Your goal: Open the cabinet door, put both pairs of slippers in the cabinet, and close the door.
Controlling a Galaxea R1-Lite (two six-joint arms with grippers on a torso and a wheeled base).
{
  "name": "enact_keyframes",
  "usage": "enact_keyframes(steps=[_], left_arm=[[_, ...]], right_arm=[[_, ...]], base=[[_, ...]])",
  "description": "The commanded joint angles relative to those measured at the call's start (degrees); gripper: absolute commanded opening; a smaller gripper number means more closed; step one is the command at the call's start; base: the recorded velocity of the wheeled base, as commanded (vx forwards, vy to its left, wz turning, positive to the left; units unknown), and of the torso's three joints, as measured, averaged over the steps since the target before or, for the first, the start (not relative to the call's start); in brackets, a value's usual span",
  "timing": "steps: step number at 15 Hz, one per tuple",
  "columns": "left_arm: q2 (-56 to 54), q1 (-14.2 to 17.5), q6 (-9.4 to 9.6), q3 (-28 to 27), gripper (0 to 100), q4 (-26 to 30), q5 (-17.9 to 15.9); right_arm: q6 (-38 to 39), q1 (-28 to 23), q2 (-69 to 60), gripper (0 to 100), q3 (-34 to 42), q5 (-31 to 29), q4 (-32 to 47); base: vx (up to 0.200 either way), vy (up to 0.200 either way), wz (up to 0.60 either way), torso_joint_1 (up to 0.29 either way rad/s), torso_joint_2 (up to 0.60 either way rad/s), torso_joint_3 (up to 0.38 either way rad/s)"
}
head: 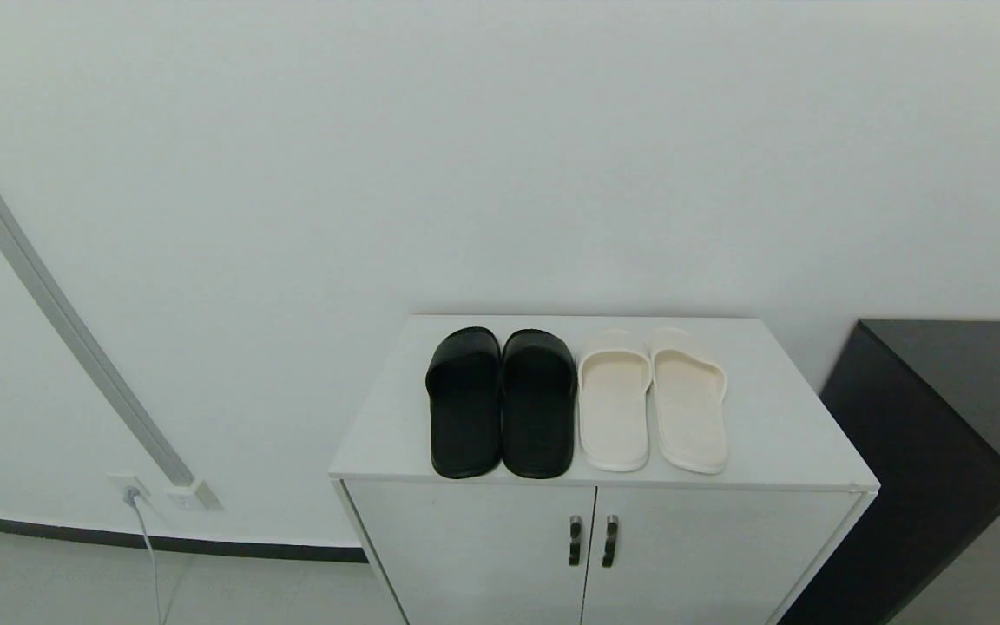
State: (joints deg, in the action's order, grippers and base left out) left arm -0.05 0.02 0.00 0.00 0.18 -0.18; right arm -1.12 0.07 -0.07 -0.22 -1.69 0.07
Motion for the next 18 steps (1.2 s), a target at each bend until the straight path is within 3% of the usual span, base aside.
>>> enact_keyframes(steps=[1, 3, 4, 5, 6, 8, 13, 15, 18], left_arm=[[0.0, 0.1, 0.0, -0.1, 0, 0.0, 0.0], [0.0, 0.1, 0.0, 0.0, 0, 0.0, 0.0], [0.0, 0.1, 0.09, 0.0, 0, 0.0, 0.0], [0.0, 0.1, 0.09, 0.0, 0, 0.0, -0.1], [0.0, 0.1, 0.18, 0.0, 0, 0.0, 0.0], [0.0, 0.1, 0.09, 0.0, 0, 0.0, 0.0], [0.0, 0.1, 0.26, 0.0, 0, 0.0, 0.0], [0.0, 0.1, 0.09, 0.0, 0, 0.0, 0.0], [0.0, 0.1, 0.09, 0.0, 0, 0.0, 0.0]], right_arm=[[-0.4, 0.0, 0.1, 100, -0.1, 0.0, -0.1], [0.4, 0.0, 0.1, 100, -0.9, -0.2, -1.0], [6.1, 0.7, 3.8, 100, -12.1, -0.9, -3.2], [8.7, 0.5, 7.7, 100, -16.7, -1.3, -1.7], [4.0, 0.3, 12.2, 100, -15.6, -0.6, 3.7], [1.7, 1.4, 16.2, 100, -10.6, 1.8, 5.8], [1.6, 3.3, 40.5, 100, -13.1, 9.6, -5.3], [4.5, 12.3, 53.2, 100, -13.9, 7.3, -16.0], [13.0, 28.5, 62.9, 100, -21.0, -3.5, -18.4]], base=[[0.0, 0.0, 0.0, 0.0, 0.0, 0.0], [0.0, 0.0, 0.0, 0.0, 0.0, 0.0], [0.0, 0.0, 0.0, 0.0, 0.0, 0.0], [0.0, 0.0, 0.0, 0.0, 0.0, 0.0], [0.0, 0.0, 0.0, 0.0, 0.0, 0.0], [0.0, 0.0, 0.0, 0.0, 0.0, 0.0], [0.0, 0.0, 0.0, 0.0, 0.0, 0.0], [0.0, 0.0, 0.0, 0.0, 0.0, 0.0], [0.0, 0.0, 0.0, 0.0, 0.0, 0.0]])
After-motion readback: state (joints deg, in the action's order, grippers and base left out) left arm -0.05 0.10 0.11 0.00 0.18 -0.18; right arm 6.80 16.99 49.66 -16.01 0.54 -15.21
